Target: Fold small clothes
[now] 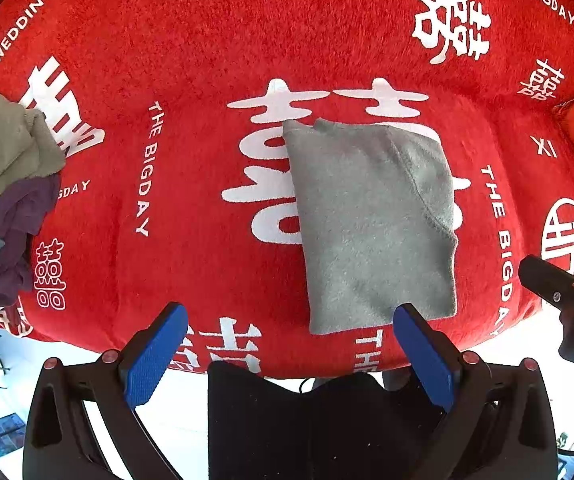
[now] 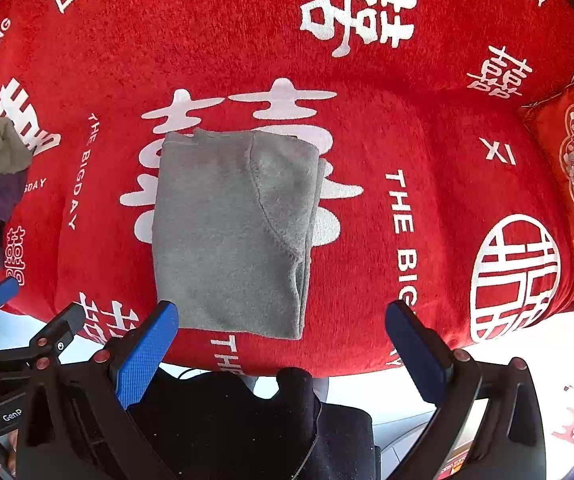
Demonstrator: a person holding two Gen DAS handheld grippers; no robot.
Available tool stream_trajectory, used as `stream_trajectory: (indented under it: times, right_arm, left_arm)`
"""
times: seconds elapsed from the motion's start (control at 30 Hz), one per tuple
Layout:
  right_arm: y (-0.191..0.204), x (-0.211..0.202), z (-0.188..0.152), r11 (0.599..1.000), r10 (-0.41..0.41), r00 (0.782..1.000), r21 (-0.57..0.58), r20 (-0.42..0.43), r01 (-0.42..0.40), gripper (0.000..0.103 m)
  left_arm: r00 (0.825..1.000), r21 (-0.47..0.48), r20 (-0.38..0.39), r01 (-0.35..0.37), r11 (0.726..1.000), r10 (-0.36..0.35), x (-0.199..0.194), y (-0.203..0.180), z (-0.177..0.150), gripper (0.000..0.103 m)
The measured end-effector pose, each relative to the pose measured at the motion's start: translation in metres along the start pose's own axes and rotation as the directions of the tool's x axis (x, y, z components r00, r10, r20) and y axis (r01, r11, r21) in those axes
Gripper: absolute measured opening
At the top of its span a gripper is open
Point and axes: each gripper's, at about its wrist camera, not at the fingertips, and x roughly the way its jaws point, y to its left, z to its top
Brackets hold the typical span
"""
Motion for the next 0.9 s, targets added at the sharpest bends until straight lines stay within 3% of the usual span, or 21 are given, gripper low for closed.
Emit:
stream_trajectory:
  times: [0.9]
  right_arm:
    - [-0.0033, -0.0020, -0.0049, 1.000, 0.006, 1.000, 0.018, 0.001, -0.006, 0.103]
  left_arm:
    - [1.000, 0.027, -0.003, -0.009, 1.000, 0.009, -0.0009, -0.0033, -0.0035, 0.103]
